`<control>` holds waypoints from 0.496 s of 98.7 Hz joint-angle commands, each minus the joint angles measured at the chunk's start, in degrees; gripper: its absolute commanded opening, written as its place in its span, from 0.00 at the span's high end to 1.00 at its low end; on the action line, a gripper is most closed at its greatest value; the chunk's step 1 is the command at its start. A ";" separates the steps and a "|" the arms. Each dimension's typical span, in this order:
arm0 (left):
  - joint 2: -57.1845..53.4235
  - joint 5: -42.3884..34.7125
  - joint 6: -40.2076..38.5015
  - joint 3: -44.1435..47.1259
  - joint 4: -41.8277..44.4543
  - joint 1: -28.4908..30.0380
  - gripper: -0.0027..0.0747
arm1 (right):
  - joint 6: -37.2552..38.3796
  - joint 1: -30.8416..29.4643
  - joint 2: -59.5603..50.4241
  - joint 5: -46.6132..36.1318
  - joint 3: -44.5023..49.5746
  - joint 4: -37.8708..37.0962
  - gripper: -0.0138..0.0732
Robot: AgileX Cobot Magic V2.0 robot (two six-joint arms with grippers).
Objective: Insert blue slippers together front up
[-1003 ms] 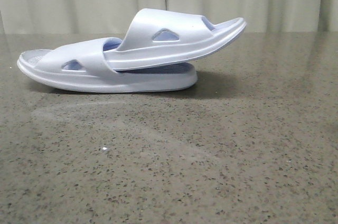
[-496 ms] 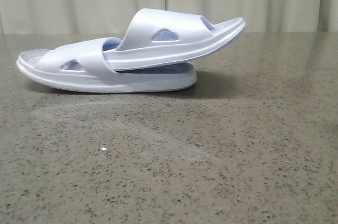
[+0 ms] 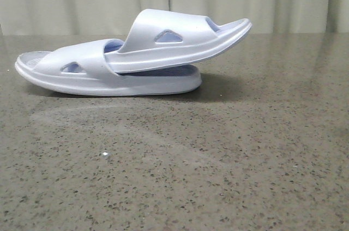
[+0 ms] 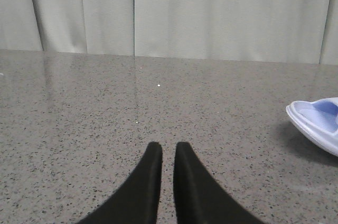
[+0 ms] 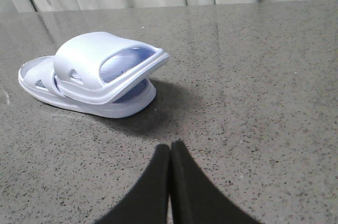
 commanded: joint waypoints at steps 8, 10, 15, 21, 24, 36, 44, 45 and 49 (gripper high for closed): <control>-1.77 -3.76 -0.21 0.62 -1.16 -0.53 0.95 | -0.42 0.11 0.15 0.26 -1.41 1.69 0.94; -1.67 -4.02 -0.21 0.62 -1.16 -0.53 0.95 | -0.42 0.11 0.15 0.26 -1.41 1.69 0.94; -1.67 -4.01 -0.21 0.62 -1.16 -0.53 0.95 | -0.42 0.11 0.15 0.26 -1.41 1.69 0.94; -1.67 -3.90 -0.21 0.62 -1.16 -0.53 0.95 | -0.42 0.11 0.15 0.26 -1.41 1.69 0.94; -1.67 -3.90 -0.21 0.62 -1.16 -0.53 0.95 | -0.42 0.11 0.15 0.26 -1.41 1.69 0.94; -1.67 -3.90 -0.21 0.62 -1.16 -0.53 0.95 | -0.42 0.11 0.15 0.26 -1.41 1.69 0.94; -1.67 -3.90 -0.21 0.62 -1.16 -0.53 0.95 | -0.42 0.11 0.15 0.26 -1.41 1.69 0.94; -1.67 -3.90 -0.21 0.62 -1.16 -0.53 0.95 | -0.42 0.11 0.15 0.26 -1.41 1.69 0.94; -1.67 -3.90 -0.21 0.62 -1.16 -0.53 0.95 | -0.42 0.11 0.15 0.26 -1.41 1.69 0.94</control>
